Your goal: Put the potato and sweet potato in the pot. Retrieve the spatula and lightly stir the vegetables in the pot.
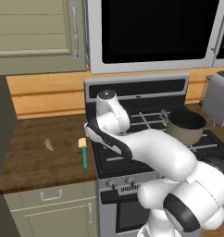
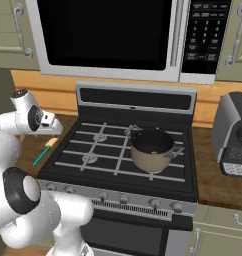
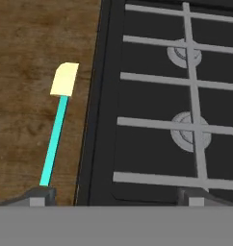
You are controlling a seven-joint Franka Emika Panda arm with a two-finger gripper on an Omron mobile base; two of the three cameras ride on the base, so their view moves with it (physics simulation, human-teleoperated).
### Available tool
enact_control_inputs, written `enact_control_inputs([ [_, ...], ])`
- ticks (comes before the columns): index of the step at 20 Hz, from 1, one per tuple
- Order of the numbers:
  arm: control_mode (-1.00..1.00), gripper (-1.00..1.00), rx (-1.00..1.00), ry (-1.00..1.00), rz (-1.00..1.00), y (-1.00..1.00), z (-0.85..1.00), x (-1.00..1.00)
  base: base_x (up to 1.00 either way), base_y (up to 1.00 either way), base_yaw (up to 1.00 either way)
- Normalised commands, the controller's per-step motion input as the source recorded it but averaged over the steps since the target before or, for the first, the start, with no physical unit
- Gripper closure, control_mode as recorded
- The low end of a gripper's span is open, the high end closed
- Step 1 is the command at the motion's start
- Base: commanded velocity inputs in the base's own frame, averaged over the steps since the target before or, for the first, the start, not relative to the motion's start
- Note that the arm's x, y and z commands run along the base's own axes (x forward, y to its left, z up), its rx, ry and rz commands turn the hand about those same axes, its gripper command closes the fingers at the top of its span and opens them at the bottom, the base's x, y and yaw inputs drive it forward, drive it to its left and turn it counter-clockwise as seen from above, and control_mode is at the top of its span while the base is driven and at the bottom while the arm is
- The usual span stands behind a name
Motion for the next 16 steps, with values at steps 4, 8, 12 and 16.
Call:
enact_control_inputs([
  [4,-1.0,-1.0,-0.05,0.03,0.02,1.0,-0.41,0.02,0.0,0.0,0.0],
  [8,-1.0,-1.0,-0.02,0.0,0.0,1.0,-0.29,0.0,0.0,0.0,0.0],
  [12,-1.0,-1.0,0.0,0.01,0.0,0.95,-0.27,0.14,0.0,0.0,0.0],
  [16,-1.0,-1.0,0.0,0.04,0.0,0.77,-0.24,0.47,0.0,0.0,0.0],
])
